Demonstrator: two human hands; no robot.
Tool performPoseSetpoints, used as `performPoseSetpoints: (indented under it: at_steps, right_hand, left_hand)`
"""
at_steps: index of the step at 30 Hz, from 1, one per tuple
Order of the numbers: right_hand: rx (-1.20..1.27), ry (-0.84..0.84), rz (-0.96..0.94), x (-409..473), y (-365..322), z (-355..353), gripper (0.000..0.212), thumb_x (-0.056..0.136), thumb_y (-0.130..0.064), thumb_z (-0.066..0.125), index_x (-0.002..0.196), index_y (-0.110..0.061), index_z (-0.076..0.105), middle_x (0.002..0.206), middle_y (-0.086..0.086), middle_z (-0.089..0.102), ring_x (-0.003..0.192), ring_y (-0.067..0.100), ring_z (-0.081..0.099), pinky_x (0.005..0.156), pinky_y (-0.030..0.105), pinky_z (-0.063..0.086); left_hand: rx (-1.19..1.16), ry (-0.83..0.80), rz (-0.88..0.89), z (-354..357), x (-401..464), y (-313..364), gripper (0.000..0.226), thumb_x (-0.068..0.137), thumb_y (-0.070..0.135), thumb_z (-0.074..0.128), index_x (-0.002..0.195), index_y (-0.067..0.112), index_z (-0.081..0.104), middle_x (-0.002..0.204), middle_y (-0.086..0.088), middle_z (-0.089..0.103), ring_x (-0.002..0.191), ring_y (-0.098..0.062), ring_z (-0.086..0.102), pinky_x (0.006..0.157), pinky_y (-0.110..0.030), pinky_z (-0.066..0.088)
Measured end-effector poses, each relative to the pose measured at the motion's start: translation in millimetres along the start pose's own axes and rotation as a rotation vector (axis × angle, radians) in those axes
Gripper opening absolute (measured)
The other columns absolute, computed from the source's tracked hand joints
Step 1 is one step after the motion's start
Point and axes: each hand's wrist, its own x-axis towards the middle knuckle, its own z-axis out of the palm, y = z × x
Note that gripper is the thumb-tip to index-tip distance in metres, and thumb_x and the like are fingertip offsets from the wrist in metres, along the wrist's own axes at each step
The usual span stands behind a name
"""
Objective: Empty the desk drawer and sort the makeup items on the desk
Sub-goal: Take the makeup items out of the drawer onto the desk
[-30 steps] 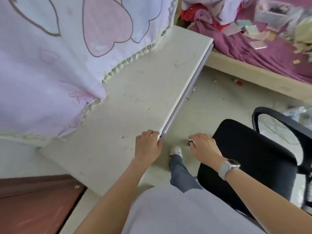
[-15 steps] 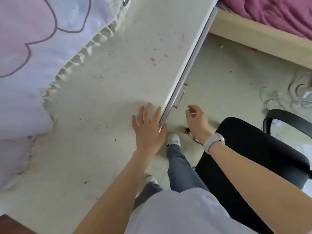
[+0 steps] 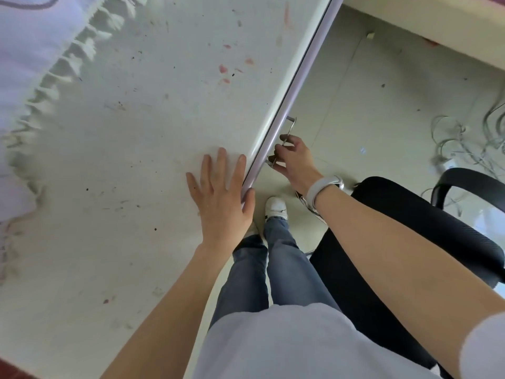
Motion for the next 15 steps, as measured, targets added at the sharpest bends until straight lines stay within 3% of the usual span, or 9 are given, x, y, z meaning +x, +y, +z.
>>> performPoseSetpoints:
  at_steps: [5, 9, 12, 15]
  right_hand:
    - [0.022, -0.006, -0.027, -2, 2, -5, 0.025, 0.091, 0.005, 0.042, 0.109, -0.012, 0.047, 0.077, 0.002, 0.051, 0.063, 0.014, 0.055, 0.080, 0.037, 0.056]
    - [0.020, -0.008, -0.042, -8, 2, -23, 0.024, 0.091, 0.007, 0.041, 0.109, -0.009, 0.048, 0.072, 0.003, 0.050, 0.063, 0.015, 0.053, 0.070, 0.031, 0.057]
    - [0.011, -0.006, -0.037, -14, 6, -42, 0.024, 0.092, 0.005, 0.042, 0.112, -0.008, 0.049, 0.073, 0.004, 0.051, 0.064, 0.016, 0.054, 0.062, 0.025, 0.056]
    - [0.049, -0.018, -0.015, -16, 9, -59, 0.035, 0.092, 0.004, 0.043, 0.124, -0.007, 0.049, 0.082, 0.006, 0.055, 0.070, 0.017, 0.057, 0.071, 0.029, 0.055]
  left_hand:
    - [0.023, 0.052, 0.039, -2, -7, 5, 0.050, 0.079, 0.030, 0.048, 0.128, 0.020, 0.046, 0.140, -0.012, 0.039, 0.128, -0.033, 0.029, 0.099, -0.061, 0.026]
    - [0.007, 0.101, 0.098, -4, -14, 20, 0.038, 0.076, 0.026, 0.047, 0.110, 0.016, 0.060, 0.129, -0.010, 0.044, 0.116, -0.030, 0.037, 0.092, -0.047, 0.027]
    - [-0.023, 0.079, 0.125, -5, -13, 35, 0.032, 0.075, 0.027, 0.052, 0.104, 0.018, 0.061, 0.114, -0.009, 0.057, 0.107, -0.027, 0.042, 0.082, -0.039, 0.027]
    - [-0.106, 0.040, 0.169, -1, -16, 51, 0.033, 0.069, 0.020, 0.071, 0.100, 0.011, 0.062, 0.085, -0.006, 0.062, 0.079, -0.022, 0.056, 0.065, -0.032, 0.044]
